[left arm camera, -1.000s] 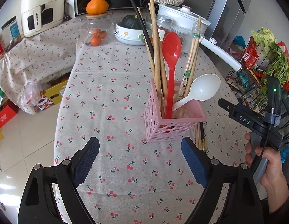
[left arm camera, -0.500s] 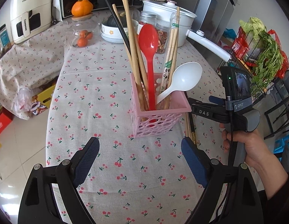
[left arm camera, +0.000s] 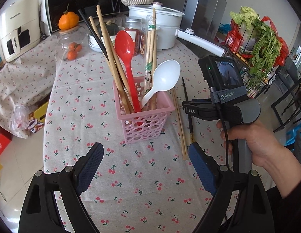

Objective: Organize utensils
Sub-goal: 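Move the right tool to the black chopstick and grasp it, then lift the black chopstick with the right tool while the left tool grasps the wooden chopstick pair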

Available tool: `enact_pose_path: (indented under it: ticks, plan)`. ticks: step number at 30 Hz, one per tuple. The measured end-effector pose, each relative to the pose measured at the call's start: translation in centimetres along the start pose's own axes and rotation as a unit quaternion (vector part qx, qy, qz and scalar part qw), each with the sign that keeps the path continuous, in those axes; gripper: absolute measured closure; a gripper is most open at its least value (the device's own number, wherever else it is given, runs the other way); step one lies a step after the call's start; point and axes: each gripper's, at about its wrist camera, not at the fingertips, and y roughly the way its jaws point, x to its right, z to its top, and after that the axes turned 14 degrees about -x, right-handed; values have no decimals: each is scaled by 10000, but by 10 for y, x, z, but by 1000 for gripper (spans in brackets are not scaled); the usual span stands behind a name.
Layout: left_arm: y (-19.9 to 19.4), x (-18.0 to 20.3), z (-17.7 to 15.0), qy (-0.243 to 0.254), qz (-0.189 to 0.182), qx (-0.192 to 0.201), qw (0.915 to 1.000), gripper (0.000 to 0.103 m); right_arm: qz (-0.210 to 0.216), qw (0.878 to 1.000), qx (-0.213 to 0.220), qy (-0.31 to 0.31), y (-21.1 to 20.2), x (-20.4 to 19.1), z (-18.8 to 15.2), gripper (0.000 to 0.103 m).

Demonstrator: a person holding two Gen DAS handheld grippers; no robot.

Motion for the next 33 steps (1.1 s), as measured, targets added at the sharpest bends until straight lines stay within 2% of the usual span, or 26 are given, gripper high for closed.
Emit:
enact_pose_path:
  ticks: [1,5,10,12,14,16,20,25,29,31,33]
  plan:
    - [0,3,-2,35,22,7,10000,12,92,9999,-57,3,-1,2,0,93]
    - [1,20,-9,249,61,22,9997,12,388,9981,-304,365,-3,30,-7,100]
    - [19,66,-8,590,191,-34,9981,14,699,9914,-570,944,-9,73,-21,100]
    - [30,91,-2,804,261,53,9964,21,686,9905,-611,1028,-13,86,-27,100]
    - [48,115,11,899,283,-97,9955,37,741,9888,-628,1132,-16,103,-32,99]
    - [65,129,30,747,264,-273,9965,47,819,9861,-653,1286,-15,123,-36,99]
    - [93,145,74,387,597,-451,9964,52,1431,9712,-692,1775,-14,161,-46,99]
    - [123,146,123,157,801,-726,9940,66,1694,9651,-721,1863,-14,175,-48,99]
    - [145,136,148,-101,1131,-846,9899,67,1746,9655,-710,1797,-14,180,-46,99]
    - [157,133,153,-82,1467,-948,9846,67,1802,9643,-696,1814,-12,184,-45,99]
    - [171,128,157,-86,1605,-1106,9808,67,1900,9614,-689,1866,-10,189,-44,99]
